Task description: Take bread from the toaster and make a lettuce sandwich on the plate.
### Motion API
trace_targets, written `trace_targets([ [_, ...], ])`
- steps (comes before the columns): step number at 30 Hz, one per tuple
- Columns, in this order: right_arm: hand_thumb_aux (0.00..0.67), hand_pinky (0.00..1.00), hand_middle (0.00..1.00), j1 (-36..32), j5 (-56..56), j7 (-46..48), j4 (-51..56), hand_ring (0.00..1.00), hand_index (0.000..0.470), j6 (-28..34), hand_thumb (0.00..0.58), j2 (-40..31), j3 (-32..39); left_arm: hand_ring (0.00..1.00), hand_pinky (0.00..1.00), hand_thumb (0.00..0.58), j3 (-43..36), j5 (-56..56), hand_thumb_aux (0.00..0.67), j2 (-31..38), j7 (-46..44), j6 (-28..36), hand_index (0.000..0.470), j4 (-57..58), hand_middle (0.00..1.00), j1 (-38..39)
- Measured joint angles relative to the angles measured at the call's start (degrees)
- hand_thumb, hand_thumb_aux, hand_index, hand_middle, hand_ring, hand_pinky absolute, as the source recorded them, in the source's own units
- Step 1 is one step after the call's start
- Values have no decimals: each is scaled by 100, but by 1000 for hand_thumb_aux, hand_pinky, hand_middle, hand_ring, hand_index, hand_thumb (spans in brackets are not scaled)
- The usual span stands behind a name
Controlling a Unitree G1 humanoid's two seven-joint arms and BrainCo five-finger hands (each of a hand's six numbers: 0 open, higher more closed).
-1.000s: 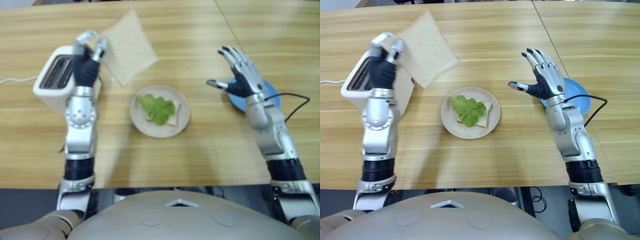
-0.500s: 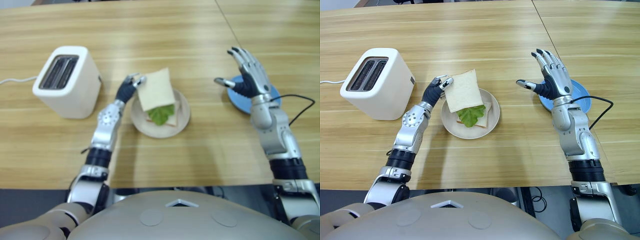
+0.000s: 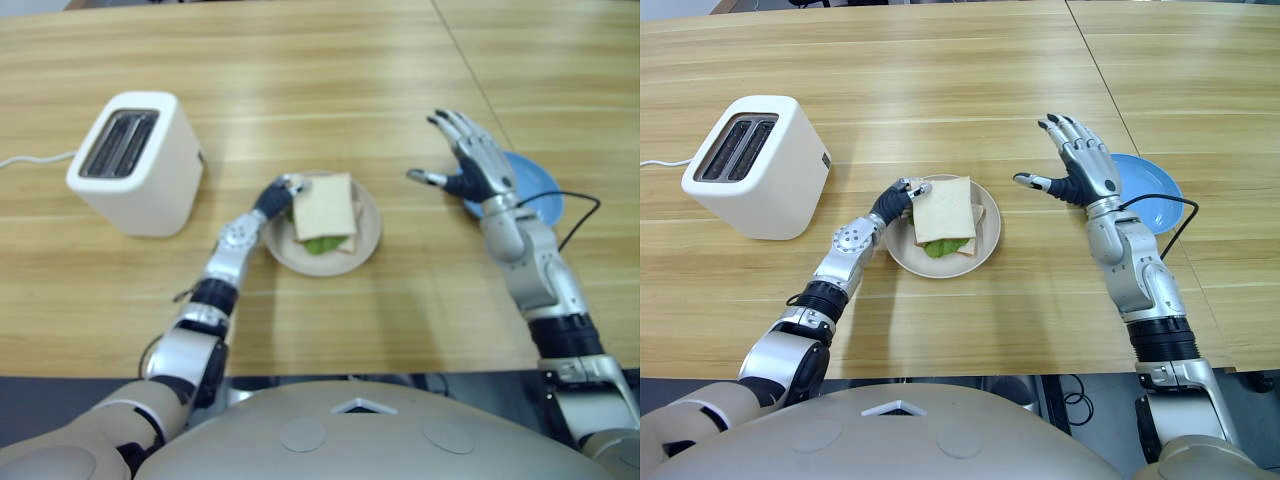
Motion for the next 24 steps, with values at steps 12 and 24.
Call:
trace_targets([
  [12,0,0,0,-352,-1407,295,198,0,0,-640,0,87,1865,1000,1000,580,-69,572,670,177,466,-103,460,356,1000,-189],
  [24,0,0,0,-884,-2107,422,1172,0,0,-990,0,386,2915,1000,1000,580,-27,645,670,305,665,-128,460,536,1000,-209],
])
